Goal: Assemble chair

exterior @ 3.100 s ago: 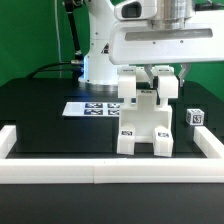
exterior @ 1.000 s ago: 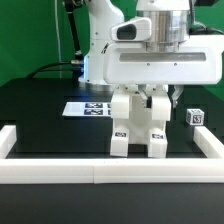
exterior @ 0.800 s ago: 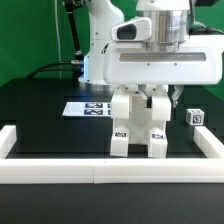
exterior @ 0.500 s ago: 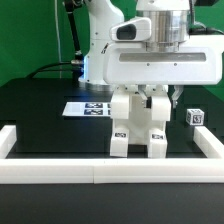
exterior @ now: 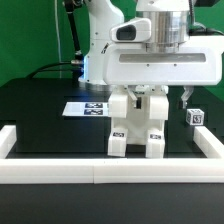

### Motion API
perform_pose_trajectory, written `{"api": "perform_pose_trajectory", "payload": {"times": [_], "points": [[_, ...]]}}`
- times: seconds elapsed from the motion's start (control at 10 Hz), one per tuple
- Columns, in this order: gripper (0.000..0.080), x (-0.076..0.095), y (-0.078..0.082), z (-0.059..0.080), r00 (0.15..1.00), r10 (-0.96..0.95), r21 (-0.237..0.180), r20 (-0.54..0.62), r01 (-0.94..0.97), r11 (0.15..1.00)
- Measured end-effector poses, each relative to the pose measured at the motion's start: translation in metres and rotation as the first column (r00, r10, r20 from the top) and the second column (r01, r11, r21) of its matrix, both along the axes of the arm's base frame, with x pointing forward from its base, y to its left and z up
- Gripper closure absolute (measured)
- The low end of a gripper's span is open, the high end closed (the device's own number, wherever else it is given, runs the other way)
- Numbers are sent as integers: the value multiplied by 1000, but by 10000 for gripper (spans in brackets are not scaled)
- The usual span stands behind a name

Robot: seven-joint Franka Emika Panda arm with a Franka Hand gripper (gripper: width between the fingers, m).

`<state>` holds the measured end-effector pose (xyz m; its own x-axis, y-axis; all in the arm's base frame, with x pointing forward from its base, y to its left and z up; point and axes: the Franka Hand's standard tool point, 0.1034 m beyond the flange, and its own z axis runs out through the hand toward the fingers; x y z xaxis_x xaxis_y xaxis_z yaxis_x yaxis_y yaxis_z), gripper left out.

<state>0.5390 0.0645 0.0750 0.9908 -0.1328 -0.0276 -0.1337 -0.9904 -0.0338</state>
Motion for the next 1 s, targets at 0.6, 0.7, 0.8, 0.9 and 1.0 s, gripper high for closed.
{"api": "perform_pose_trajectory", "payload": {"times": [0.6,0.7,0.8,0.9,1.0], "points": [[150,-4,3,38,999,-35,30,-18,35,999],[150,-6,5,50,999,-42,40,-13,42,998],[150,-7,9,59,998,-59,47,-9,59,997],[150,-10,12,63,997,-75,52,-7,75,996],[150,-19,16,68,996,-91,57,-10,92,994]]}}
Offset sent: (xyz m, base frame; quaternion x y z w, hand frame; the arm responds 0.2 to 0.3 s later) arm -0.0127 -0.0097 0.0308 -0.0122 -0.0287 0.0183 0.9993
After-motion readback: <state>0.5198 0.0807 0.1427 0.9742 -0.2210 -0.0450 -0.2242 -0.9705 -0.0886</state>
